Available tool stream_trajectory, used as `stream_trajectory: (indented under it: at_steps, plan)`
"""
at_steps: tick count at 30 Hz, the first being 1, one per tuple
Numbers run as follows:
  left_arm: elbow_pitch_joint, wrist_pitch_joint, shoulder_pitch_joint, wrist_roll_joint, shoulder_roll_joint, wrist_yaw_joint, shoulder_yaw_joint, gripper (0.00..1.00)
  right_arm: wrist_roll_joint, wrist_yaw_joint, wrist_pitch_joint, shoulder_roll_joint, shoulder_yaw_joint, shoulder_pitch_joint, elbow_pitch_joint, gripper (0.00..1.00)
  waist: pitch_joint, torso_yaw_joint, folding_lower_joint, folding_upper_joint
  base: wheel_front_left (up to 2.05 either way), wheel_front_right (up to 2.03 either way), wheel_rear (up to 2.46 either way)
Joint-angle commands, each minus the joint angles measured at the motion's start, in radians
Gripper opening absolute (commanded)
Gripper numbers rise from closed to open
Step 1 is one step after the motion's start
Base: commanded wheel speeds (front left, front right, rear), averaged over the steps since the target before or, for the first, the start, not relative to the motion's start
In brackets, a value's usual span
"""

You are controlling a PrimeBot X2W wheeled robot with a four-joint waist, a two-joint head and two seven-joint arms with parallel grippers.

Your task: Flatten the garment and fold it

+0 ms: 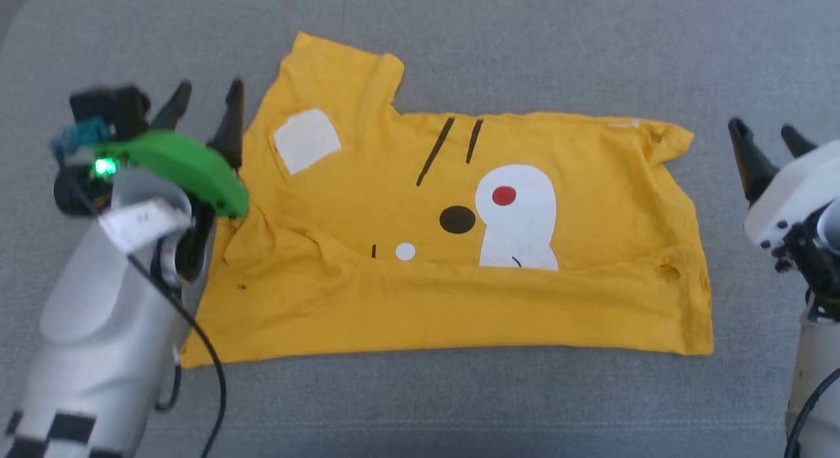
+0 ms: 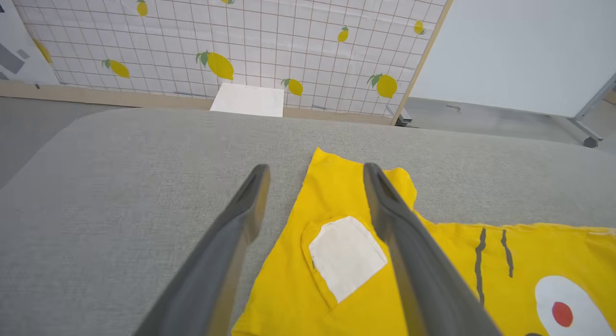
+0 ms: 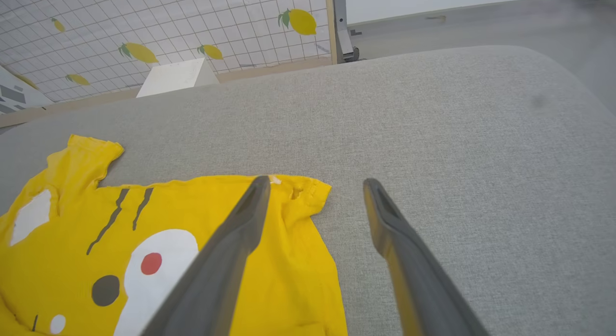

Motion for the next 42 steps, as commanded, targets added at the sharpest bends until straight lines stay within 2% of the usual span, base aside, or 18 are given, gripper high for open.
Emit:
stream_trajectory:
  at_steps: [1, 6, 12, 17, 19, 25, 27, 29, 32, 33, 34, 35, 42]
  plan:
    - [0.035, 0.002, -0.069, -0.002, -0.009, -0.015, 0.002, 1.00, -0.005, -0.001, -0.005, 0.004, 0.012, -0.025, -0.008, 1.00, 0.068, -0.019, 0.0000, 0.0000, 0.00, 0.00, 0.00]
    - [0.162, 0.052, -0.270, 0.000, -0.023, -0.055, -0.010, 1.00, -0.004, -0.001, -0.006, 0.007, 0.054, -0.056, -0.041, 1.00, 0.151, -0.038, 0.0000, 0.0000, 0.00, 0.00, 0.00]
    - [0.285, 0.163, -0.495, 0.036, 0.001, -0.091, -0.051, 1.00, 0.020, -0.001, -0.010, 0.008, 0.113, -0.072, -0.086, 1.00, 0.247, -0.083, 0.0000, 0.0000, 0.00, 0.00, 0.00]
    - [0.377, 0.343, -0.618, 0.049, 0.025, -0.107, -0.095, 1.00, 0.040, -0.001, -0.020, 0.008, 0.142, -0.078, -0.111, 1.00, 0.302, -0.123, 0.0000, 0.0000, 0.00, 0.00, 0.00]
    - [0.415, 0.457, -0.646, 0.034, 0.033, -0.111, -0.106, 1.00, 0.045, -0.001, -0.023, 0.009, 0.146, -0.076, -0.125, 1.00, 0.321, -0.137, 0.0000, 0.0000, 0.00, 0.00, 0.00]
    - [0.455, 0.692, -0.685, 0.011, 0.071, -0.087, -0.121, 1.00, 0.061, -0.001, -0.040, 0.009, 0.129, -0.063, -0.144, 1.00, 0.367, -0.152, 0.0000, 0.0000, 0.00, 0.00, 0.00]
    - [0.458, 0.752, -0.680, 0.010, 0.082, -0.067, -0.127, 1.00, 0.065, -0.001, -0.047, 0.009, 0.125, -0.059, -0.144, 1.00, 0.377, -0.151, 0.0000, 0.0000, 0.00, 0.00, 0.00]
    - [0.464, 0.836, -0.659, -0.013, 0.077, -0.055, -0.128, 1.00, 0.070, -0.001, -0.054, 0.009, 0.121, -0.056, -0.142, 1.00, 0.381, -0.147, 0.0000, 0.0000, 0.00, 0.00, 0.00]
    - [0.438, 0.873, -0.632, -0.048, 0.073, -0.047, -0.111, 1.00, 0.073, -0.001, -0.059, 0.009, 0.119, -0.057, -0.139, 1.00, 0.389, -0.144, 0.0000, 0.0000, 0.00, 0.00, 0.00]
    - [0.421, 0.874, -0.624, -0.060, 0.073, -0.048, -0.103, 0.46, 0.073, -0.001, -0.060, 0.009, 0.116, -0.059, -0.138, 1.00, 0.391, -0.141, 0.0000, 0.0000, 0.00, 0.00, 0.00]
    - [0.403, 0.860, -0.620, -0.058, 0.077, -0.047, -0.101, 0.25, 0.072, -0.001, -0.061, 0.009, 0.114, -0.061, -0.139, 1.00, 0.393, -0.139, 0.0000, 0.0000, 0.00, 0.00, 0.00]
    - [0.386, 0.853, -0.612, -0.058, 0.080, -0.050, -0.102, 0.00, 0.071, -0.001, -0.061, 0.009, 0.114, -0.064, -0.139, 1.00, 0.395, -0.137, 0.0000, 0.0000, 0.00, 0.00, 0.00]
    - [0.294, 0.786, -0.588, -0.107, 0.077, -0.063, -0.055, 0.00, 0.025, -0.001, -0.033, 0.009, 0.128, -0.102, -0.152, 1.00, 0.368, -0.112, 0.0000, 0.0000, 0.00, 0.00, 0.00]
